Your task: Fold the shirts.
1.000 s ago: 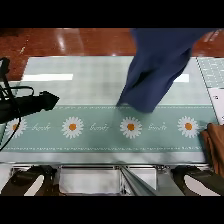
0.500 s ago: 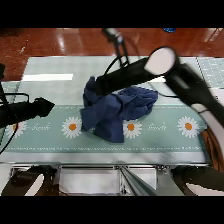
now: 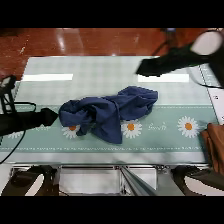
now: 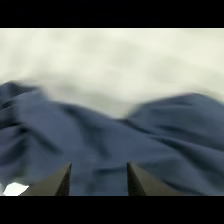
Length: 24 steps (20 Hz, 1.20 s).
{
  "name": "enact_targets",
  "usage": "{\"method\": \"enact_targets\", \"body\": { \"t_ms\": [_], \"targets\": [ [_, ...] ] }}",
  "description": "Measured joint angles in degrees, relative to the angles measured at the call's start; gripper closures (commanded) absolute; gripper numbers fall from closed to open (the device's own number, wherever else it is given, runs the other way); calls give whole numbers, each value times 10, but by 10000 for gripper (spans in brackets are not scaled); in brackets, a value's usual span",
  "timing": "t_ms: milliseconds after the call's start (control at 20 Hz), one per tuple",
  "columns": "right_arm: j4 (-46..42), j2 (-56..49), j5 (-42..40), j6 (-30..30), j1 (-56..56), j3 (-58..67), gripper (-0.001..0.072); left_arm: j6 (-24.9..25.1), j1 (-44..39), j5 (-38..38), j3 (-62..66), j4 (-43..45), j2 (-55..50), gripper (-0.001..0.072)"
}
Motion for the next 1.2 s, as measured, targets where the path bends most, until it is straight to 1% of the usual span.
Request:
{"method": "enact_targets", "body": {
  "t_ms": [100,200,350,450,550,700,850,1100,1150,1200],
  "targets": [
    [-24,57,11,7,-92,-66,305,19,0,7,-39,-30,-8,202],
    [-36,110,9,5,-172,-160,305,32,9,24,-68,-41,-25,202],
    [-16,170,-8,-17,-261,-306,305,41,39,66,-88,-67,-67,202],
    [19,189,-24,-33,-290,-382,305,53,51,93,-94,-110,-114,202],
    [59,200,-49,-50,-300,-440,305,74,57,119,-95,-167,-174,202],
    [86,207,-72,-67,-293,-481,305,98,58,151,-83,-224,-263,202],
    [97,207,-87,-75,-274,-495,305,115,51,170,-57,-249,-338,202],
    [112,163,-127,-79,-226,-503,305,134,27,171,-14,-268,-418,205],
    [117,151,-135,-80,-218,-503,305,136,21,171,-6,-271,-430,232],
    [125,140,-145,-80,-214,-504,305,138,16,171,2,-273,-441,457]
  ]
}}
